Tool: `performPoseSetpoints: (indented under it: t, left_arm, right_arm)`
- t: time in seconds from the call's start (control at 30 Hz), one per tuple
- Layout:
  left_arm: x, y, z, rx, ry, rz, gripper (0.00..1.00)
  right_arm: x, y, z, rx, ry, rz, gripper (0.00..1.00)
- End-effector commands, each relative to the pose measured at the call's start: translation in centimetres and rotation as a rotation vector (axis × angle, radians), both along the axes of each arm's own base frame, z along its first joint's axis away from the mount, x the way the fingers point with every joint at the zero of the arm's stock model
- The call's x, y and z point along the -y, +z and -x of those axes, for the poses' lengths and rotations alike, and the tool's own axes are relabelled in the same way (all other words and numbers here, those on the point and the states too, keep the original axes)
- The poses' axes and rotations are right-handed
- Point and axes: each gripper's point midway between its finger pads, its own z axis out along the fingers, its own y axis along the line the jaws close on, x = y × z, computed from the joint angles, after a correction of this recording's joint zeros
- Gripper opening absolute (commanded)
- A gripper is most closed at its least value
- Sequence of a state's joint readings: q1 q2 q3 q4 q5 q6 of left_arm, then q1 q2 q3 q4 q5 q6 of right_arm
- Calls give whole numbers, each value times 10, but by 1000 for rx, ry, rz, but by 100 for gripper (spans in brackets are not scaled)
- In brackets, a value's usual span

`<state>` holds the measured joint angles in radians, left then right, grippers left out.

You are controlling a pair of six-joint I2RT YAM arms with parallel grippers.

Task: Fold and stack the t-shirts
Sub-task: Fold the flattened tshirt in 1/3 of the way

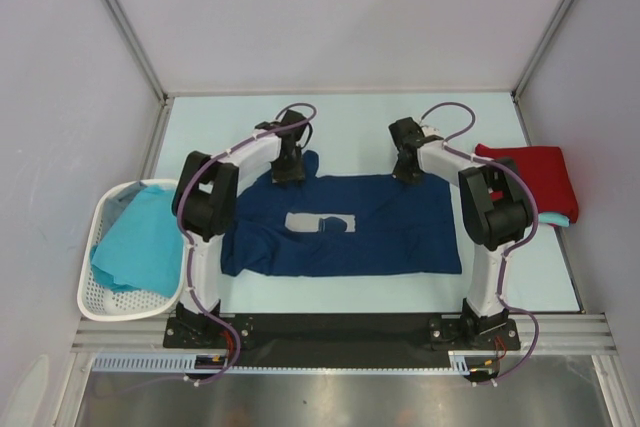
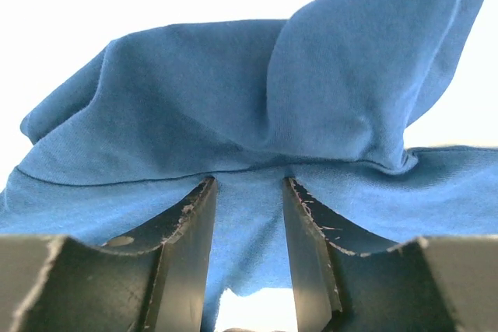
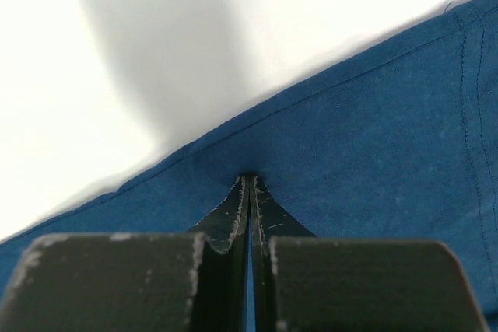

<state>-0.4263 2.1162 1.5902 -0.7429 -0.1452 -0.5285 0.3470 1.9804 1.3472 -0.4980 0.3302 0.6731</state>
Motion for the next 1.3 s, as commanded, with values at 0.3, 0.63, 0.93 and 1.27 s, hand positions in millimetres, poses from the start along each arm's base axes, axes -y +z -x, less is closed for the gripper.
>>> performPoseSetpoints:
  t: [0.3,0.63,0.93,1.27]
  left_arm:
    - [-4,34,-28,87,28,45,47]
    - [-13,131,-13,336,-1,113,71]
    - [-21,115,59,237,12,137,67]
    - [-23,126,139,214,7,153,68]
  right_arm:
    - [14,1,0,4,-10,34,8]
    - [-67,106,13,187,242,10,57]
    - [-65,115,53,159,290,32,55]
    - [-67,79,91,80,341,46,53]
